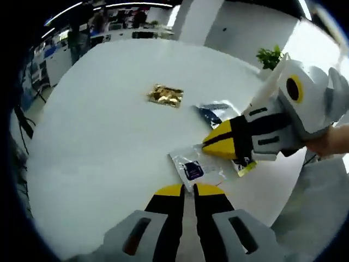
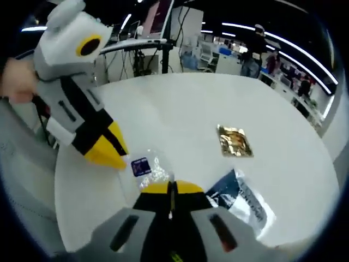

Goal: Arrange the skincare products in the storage area until every visible bottle or jar stands upright without overlapping.

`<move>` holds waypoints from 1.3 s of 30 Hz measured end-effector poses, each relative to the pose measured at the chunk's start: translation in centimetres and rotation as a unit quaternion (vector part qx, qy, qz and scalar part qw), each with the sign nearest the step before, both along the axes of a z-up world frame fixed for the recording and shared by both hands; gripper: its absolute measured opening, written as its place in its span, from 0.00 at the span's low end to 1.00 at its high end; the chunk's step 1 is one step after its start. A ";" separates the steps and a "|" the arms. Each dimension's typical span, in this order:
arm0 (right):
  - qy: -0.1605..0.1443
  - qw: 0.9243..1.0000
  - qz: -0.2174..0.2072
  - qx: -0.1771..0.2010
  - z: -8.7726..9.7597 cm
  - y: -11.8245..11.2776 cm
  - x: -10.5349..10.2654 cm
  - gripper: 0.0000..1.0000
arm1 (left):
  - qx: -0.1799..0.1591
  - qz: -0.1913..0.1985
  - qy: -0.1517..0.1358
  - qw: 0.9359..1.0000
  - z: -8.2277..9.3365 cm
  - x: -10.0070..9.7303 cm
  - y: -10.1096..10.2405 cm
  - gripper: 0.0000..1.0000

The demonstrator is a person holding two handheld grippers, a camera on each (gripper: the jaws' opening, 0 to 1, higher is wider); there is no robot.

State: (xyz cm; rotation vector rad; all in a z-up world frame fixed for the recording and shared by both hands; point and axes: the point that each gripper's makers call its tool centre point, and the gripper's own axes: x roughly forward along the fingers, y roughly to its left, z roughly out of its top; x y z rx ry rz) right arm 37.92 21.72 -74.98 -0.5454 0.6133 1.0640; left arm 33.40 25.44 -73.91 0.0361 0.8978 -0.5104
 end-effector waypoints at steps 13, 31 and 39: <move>-0.009 1.000 0.013 -0.009 0.1 0.1 0.0 0.02 | 0.079 -0.120 -0.073 0.987 0.7 2.0 -2.8 0.17; -0.014 1.000 0.004 -0.009 0.3 -0.2 0.5 0.09 | 0.101 -0.144 -0.059 0.983 -1.0 2.2 -2.5 0.21; -0.025 1.000 -0.002 -0.004 1.2 -0.3 0.6 0.16 | 0.108 -0.146 -0.057 0.982 -1.0 2.2 -2.6 0.21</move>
